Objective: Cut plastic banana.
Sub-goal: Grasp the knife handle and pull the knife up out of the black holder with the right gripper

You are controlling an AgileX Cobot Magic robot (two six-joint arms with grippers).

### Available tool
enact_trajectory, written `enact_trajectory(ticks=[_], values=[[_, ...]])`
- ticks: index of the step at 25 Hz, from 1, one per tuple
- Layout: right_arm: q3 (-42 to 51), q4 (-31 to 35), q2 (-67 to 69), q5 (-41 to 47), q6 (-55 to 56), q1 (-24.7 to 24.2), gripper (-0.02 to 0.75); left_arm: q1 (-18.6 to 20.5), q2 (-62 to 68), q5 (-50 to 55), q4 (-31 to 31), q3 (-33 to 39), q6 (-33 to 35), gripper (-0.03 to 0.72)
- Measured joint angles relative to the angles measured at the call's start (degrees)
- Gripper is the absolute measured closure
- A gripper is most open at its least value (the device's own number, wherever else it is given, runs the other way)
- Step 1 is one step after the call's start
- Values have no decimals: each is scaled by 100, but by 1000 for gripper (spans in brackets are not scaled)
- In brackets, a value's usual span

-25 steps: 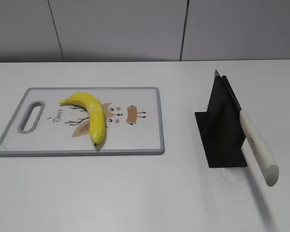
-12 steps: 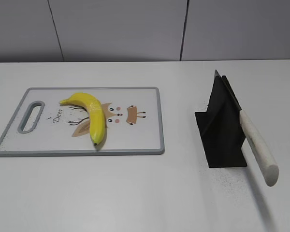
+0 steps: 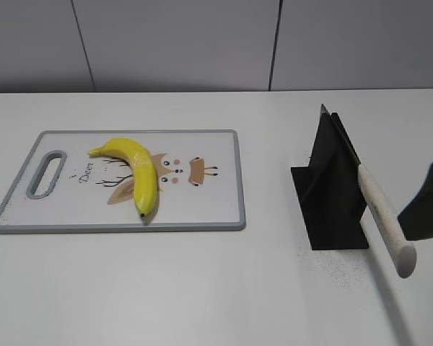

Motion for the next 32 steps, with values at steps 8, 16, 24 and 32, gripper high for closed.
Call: enact_trajectory(ticks=[8,16,24,32], values=[[-528,-19,1524,-5,114,0,188,0,0,0,0,0,0,180],[-539,-324,2404,-209,582,0,256,0,0,0,0,0,0,180],[-539,-324,2662,-283,874,0,559,0,0,0,0,0,0,180],[-546,-147,2552,-188,1013,0,576,0,0,0,0,0,0,180]])
